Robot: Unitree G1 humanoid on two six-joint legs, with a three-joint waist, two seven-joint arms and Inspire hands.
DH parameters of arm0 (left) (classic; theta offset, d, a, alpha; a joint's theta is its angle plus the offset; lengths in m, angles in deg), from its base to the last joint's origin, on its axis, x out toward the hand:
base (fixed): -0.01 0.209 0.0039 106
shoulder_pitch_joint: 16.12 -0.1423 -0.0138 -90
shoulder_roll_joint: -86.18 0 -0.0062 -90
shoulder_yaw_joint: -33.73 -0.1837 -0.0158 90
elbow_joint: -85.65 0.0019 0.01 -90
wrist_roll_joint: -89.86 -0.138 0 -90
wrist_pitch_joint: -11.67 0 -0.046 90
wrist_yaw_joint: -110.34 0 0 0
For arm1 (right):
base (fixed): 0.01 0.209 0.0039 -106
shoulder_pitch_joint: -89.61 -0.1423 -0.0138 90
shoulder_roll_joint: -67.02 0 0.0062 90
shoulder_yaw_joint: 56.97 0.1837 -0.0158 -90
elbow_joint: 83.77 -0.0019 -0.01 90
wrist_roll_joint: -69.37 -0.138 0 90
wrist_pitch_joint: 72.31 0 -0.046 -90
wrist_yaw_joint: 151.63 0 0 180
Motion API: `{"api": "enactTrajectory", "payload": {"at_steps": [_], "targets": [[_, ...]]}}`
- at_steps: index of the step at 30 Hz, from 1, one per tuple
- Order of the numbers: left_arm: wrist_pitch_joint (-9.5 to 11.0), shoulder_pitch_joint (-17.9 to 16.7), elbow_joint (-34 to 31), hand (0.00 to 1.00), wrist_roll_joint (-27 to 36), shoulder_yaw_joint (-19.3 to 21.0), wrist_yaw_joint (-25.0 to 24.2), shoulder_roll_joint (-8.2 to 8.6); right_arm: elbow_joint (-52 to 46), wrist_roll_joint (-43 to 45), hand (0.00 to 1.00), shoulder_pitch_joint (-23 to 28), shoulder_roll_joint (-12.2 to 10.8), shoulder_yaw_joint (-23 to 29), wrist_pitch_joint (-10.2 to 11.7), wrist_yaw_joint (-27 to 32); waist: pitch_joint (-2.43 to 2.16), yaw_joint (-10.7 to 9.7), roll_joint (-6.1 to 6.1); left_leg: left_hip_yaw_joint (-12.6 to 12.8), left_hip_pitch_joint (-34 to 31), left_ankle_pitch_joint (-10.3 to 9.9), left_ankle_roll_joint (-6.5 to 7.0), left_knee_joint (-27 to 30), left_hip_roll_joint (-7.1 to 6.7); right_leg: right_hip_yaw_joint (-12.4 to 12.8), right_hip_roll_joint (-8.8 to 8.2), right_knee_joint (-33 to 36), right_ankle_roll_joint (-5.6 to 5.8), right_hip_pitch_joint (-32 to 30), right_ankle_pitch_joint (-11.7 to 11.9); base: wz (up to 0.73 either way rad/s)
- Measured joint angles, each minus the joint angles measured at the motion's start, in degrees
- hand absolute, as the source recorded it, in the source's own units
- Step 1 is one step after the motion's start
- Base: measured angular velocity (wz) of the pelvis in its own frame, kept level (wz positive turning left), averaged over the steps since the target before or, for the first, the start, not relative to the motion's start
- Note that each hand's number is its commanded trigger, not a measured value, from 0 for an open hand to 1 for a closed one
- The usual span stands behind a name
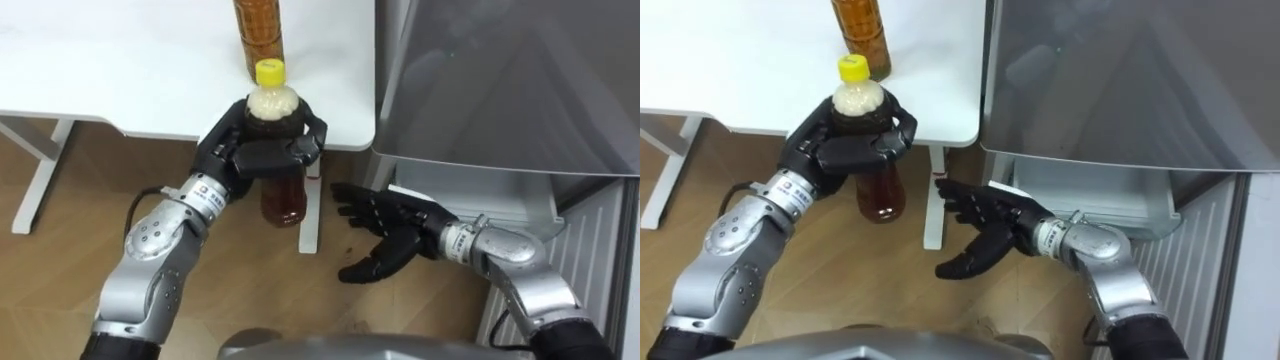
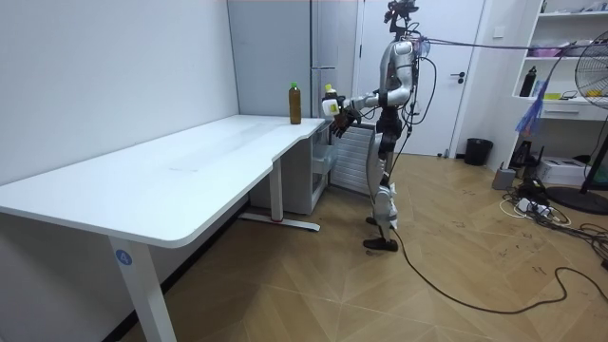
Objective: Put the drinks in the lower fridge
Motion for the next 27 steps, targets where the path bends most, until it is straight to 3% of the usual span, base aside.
{"api": "enactTrajectory", "payload": {"at_steps": [13,27], "targets": [[0.12,0.0,3.05,1.0,0.01,-4.37,-0.46,-0.23,-0.01,-5.03,0.0,0.05,-1.19,-3.57,-0.58,-5.55,0.0,0.45,0.01,-0.81,-1.3,0.01,0.03,0.89,-0.21,-1.41,-0.25,-0.08,0.0,-0.08,0.01,0.06],[0.12,0.0,4.27,1.0,0.09,-7.83,-2.34,-0.16,0.1,-12.91,0.0,0.18,-0.57,-4.55,-3.74,-5.96,-0.03,0.45,0.01,-0.66,-1.16,0.02,0.04,0.84,-0.22,-1.26,-0.25,-0.03,0.0,-0.11,0.0,0.0]]}}
